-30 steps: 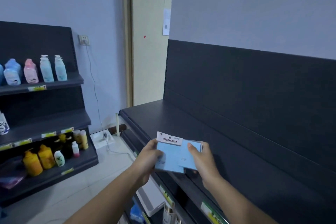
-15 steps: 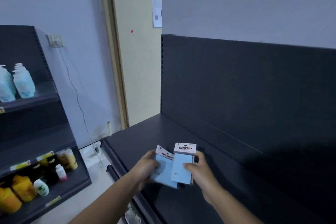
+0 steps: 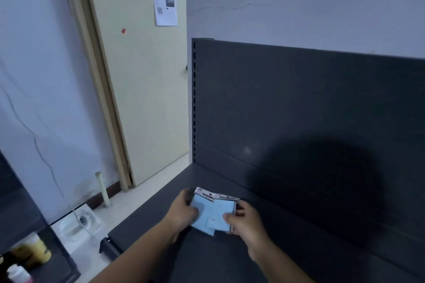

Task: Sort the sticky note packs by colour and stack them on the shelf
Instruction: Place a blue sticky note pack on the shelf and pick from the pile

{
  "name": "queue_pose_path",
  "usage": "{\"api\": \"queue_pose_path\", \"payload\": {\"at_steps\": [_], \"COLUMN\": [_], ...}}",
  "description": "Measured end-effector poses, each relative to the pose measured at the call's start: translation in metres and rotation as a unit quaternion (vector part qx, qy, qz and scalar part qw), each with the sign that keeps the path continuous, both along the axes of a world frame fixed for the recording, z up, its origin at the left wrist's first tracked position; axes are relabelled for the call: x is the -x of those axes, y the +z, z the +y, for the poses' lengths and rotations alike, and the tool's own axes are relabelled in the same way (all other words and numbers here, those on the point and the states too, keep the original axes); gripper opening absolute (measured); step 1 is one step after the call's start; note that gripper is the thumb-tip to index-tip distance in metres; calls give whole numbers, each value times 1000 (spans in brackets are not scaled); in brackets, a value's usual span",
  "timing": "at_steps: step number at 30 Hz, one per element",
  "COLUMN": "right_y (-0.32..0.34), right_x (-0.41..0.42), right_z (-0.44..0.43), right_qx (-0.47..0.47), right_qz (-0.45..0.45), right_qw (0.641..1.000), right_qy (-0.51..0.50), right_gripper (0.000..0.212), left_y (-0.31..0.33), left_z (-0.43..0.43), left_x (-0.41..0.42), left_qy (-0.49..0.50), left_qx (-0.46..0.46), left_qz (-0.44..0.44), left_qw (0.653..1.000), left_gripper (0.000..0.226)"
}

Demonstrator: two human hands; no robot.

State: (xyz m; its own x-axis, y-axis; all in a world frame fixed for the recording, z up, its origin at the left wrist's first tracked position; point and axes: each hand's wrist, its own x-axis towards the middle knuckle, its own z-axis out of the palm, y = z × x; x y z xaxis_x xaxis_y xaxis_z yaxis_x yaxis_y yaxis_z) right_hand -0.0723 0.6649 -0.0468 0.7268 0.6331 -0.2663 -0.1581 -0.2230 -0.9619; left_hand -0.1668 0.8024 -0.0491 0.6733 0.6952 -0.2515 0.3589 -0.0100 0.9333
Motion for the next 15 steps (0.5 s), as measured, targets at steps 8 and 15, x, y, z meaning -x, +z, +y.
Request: {"api": "queue_pose_path", "payload": {"at_steps": [8,15], "right_y": [-6,-13], "right_x": [-1,7], "right_z": [76,109], "right_qx": [145,236], "right_qz": [-213,-351], "right_qw": [966,905], "right_qy": [4,38], "right_gripper": [59,58], "left_y": [-1,-11], "left_z": [73,102], "left_x": [-33,-47], "left_qy": [-60,-80], "left_qx": [-188,-244], "left_qz": [3,-16], "left_qw": [980,966], "left_gripper": [33,35]}}
